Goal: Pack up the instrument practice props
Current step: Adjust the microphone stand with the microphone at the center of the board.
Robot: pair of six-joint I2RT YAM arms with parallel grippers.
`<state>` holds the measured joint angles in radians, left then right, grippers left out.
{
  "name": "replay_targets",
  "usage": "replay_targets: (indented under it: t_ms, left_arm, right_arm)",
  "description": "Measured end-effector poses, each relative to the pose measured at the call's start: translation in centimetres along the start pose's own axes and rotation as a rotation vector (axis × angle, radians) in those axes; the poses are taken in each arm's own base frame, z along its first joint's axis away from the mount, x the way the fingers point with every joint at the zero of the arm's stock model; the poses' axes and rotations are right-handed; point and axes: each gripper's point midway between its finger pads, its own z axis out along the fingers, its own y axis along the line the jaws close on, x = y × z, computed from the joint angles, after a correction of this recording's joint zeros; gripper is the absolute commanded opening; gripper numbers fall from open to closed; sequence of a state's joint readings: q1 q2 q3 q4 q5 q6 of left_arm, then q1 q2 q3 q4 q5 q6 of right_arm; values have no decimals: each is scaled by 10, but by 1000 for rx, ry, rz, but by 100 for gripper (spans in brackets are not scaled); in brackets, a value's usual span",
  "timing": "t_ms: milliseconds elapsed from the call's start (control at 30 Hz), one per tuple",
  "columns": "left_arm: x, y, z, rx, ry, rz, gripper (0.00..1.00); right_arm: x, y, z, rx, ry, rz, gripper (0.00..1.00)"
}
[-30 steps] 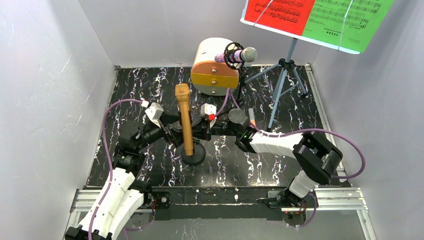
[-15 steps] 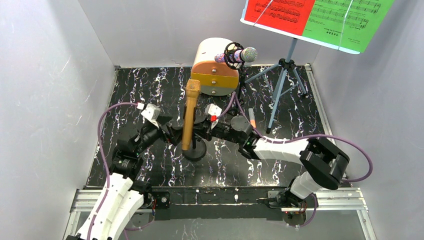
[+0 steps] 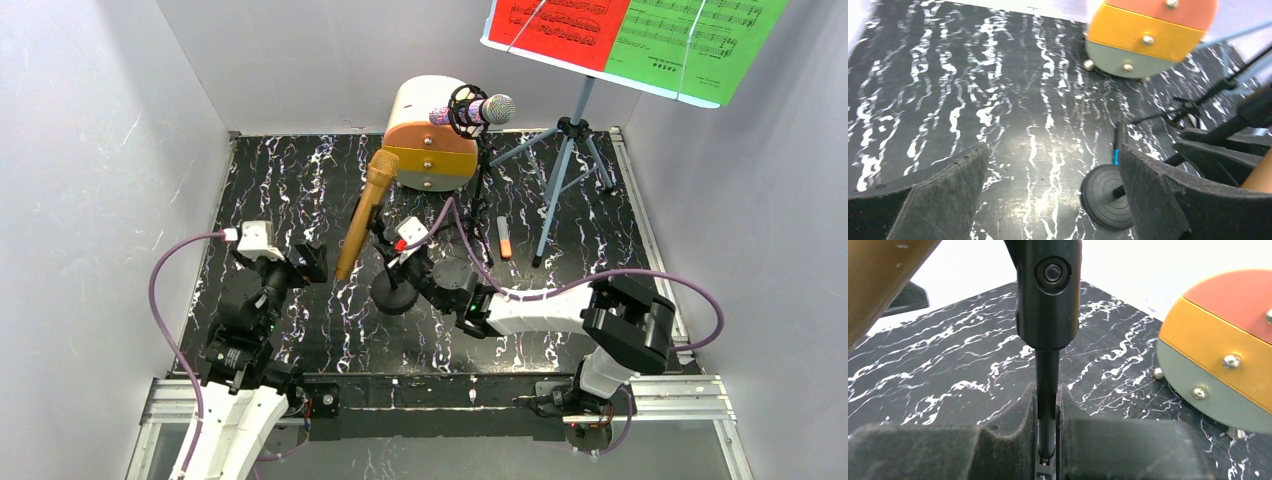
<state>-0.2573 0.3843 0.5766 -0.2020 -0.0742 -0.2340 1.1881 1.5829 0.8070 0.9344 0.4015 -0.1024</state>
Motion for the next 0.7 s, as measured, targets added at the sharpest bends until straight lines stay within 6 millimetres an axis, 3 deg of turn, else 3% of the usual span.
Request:
replay_targets:
  t_ms: [233,400,700]
  left_arm:
    - [-5,31,-15,-171,-48,-21,98]
    - [-6,34,-18,-184,-55,-22,98]
    - [-2,34,-18,-186,-41,-19,98]
  right_arm:
    - [4,-13,4,187,-6,26,4]
    - [4,-15,2,221,-4,46,35]
    - [37,2,-5,97,133,-37,67]
